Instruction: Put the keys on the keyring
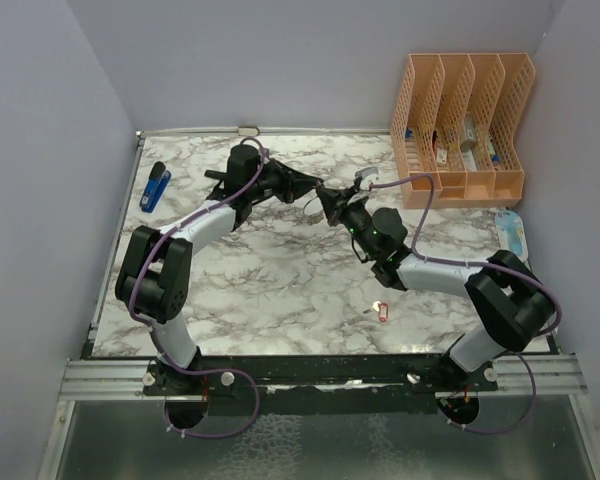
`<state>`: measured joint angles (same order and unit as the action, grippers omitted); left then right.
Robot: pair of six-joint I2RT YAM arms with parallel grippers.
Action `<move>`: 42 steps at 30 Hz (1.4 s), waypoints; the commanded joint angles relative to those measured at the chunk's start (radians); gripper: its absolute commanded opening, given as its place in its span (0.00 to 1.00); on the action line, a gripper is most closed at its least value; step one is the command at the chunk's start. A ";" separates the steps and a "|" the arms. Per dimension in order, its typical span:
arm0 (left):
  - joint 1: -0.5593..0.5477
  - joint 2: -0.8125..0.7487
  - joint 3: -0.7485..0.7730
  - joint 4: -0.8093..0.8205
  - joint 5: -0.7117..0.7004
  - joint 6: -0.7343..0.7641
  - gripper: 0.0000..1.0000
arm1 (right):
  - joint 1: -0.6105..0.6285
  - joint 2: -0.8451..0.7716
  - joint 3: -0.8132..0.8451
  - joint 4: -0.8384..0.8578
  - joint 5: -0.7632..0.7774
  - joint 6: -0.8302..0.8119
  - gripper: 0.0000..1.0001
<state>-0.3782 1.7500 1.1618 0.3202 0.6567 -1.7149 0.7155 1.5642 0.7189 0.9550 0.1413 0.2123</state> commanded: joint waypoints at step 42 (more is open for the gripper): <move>0.003 -0.023 -0.065 -0.047 -0.054 0.403 0.60 | 0.027 -0.116 0.146 -0.694 0.086 -0.027 0.01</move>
<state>-0.3817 1.7332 1.0981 0.3542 0.6193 -1.4734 0.7406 1.4956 0.7792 0.4805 0.1753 0.1955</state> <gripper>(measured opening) 0.577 0.019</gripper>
